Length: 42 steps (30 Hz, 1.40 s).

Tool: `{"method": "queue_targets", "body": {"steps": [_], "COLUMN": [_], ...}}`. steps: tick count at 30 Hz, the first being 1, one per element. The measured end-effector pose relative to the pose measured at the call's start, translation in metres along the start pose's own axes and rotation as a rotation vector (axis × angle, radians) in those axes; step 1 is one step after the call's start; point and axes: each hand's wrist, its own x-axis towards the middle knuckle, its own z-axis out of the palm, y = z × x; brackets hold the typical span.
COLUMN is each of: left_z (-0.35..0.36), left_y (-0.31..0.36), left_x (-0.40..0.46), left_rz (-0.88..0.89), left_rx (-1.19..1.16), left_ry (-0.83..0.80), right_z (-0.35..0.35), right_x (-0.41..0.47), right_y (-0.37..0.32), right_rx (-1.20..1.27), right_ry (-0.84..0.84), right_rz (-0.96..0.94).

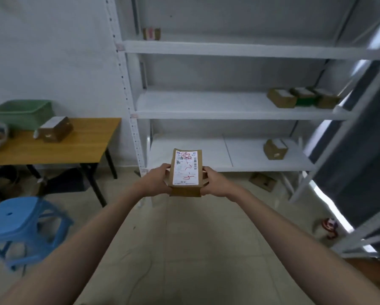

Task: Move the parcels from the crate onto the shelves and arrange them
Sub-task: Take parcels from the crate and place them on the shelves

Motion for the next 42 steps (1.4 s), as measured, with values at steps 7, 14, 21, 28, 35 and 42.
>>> {"method": "queue_targets", "body": {"steps": [7, 14, 21, 28, 35, 42], "left_z": [0.028, 0.048, 0.047, 0.026, 0.003, 0.015], "left_y": [0.094, 0.152, 0.183, 0.210, 0.260, 0.293], "left_x": [0.101, 0.175, 0.251, 0.353, 0.445, 0.515], "left_rz": [0.140, 0.230, 0.302, 0.421, 0.523, 0.646], "left_rx": [-0.010, -0.027, 0.008, -0.001, 0.021, -0.085], "left_ry": [-0.037, -0.080, -0.129, -0.133, -0.139, -0.157], "right_z": [-0.112, -0.185, -0.233, -0.297, -0.366, -0.418], "right_x": [0.011, 0.027, 0.061, 0.123, 0.182, 0.231], "right_y": [0.068, 0.111, 0.136, 0.140, 0.134, 0.153], "right_rx": [-0.030, -0.033, -0.030, -0.034, -0.051, -0.077], "right_ry": [0.121, 0.191, 0.272, 0.353, 0.477, 0.541], "right_rz": [0.059, 0.106, 0.156, 0.191, 0.223, 0.278]}}
